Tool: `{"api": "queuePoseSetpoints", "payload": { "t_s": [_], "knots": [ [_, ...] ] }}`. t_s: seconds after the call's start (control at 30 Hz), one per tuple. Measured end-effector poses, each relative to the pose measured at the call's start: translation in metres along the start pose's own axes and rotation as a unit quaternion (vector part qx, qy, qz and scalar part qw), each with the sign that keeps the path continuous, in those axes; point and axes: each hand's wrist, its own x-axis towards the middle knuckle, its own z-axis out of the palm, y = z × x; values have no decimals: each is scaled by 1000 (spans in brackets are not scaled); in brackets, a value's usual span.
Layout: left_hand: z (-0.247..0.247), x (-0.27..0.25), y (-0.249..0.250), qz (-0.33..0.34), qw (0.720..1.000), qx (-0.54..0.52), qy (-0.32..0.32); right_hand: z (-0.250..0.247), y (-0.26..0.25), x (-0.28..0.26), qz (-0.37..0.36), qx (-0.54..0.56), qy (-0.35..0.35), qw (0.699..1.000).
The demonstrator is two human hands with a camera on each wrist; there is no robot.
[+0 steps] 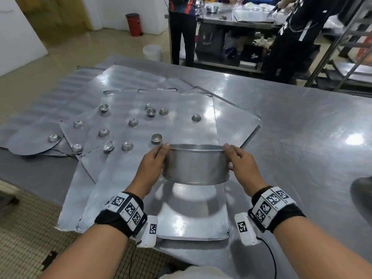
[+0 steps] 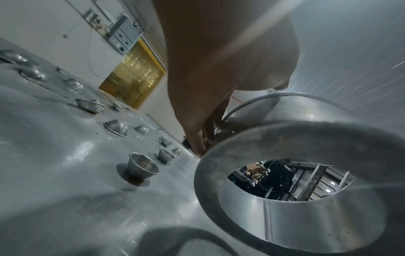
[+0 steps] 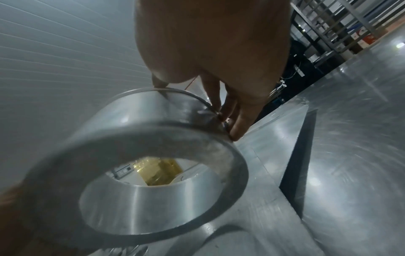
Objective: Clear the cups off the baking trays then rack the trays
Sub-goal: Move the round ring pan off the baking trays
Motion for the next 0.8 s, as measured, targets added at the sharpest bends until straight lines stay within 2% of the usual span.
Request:
{"api": "queuePoseSetpoints", "payload": {
  "t_s": [0.17,0.27,0.57,0.7,0.8],
  "knots": [
    [-7,-1,-6,47,995,41,-78,12,7,-15,7,-42,17,999],
    [-11,3,-18,52,991,67,-102,19,15,-22,6,-57,9,998],
    [-18,5,-46,25,988,84,-124,19,35,-44,23,-74,-10,997],
    [-13,0,-54,2,989,101,-112,16,51,-49,46,-51,-26,997],
    [-13,-2,-56,10,986,125,-108,14,58,-44,33,-62,-36,997]
  ]
}}
